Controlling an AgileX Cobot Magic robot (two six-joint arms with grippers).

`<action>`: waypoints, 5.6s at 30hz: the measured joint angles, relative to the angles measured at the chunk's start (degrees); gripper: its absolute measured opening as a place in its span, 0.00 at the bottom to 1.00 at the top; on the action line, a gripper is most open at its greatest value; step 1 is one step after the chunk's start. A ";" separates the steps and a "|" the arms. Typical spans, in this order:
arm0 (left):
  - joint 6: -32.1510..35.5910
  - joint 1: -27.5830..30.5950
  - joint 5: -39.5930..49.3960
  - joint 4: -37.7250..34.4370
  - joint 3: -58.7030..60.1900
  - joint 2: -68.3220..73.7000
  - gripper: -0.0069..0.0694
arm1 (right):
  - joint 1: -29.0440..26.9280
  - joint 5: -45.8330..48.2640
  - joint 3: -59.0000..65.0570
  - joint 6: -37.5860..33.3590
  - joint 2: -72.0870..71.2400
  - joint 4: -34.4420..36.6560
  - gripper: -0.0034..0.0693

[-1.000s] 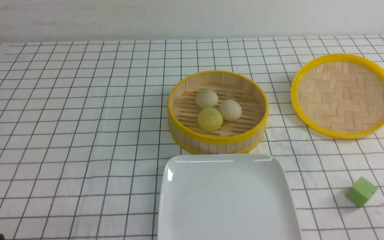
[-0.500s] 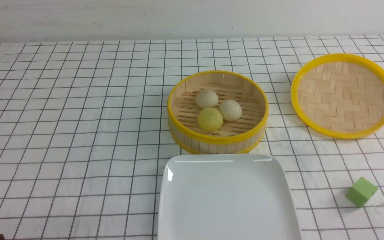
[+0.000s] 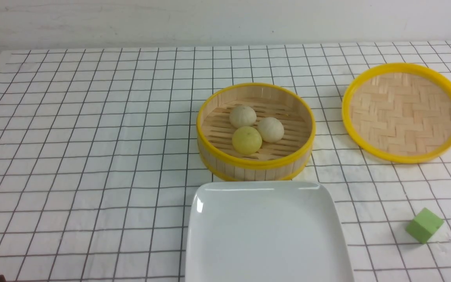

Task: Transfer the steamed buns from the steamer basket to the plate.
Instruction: Use the right arm to grab the steamed stuffed bun that is closest to it

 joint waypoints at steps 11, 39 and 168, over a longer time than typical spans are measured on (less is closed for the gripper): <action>0.00 0.00 0.00 0.00 0.00 0.00 0.41 | 0.00 8.44 -24.58 0.52 0.00 7.24 0.38; 0.00 0.00 0.00 0.00 0.00 0.00 0.41 | 0.00 13.91 -30.38 0.92 0.00 15.15 0.38; 37.54 0.00 13.00 -37.75 -34.78 27.94 0.41 | 19.99 46.26 -124.37 -40.95 137.03 18.72 0.06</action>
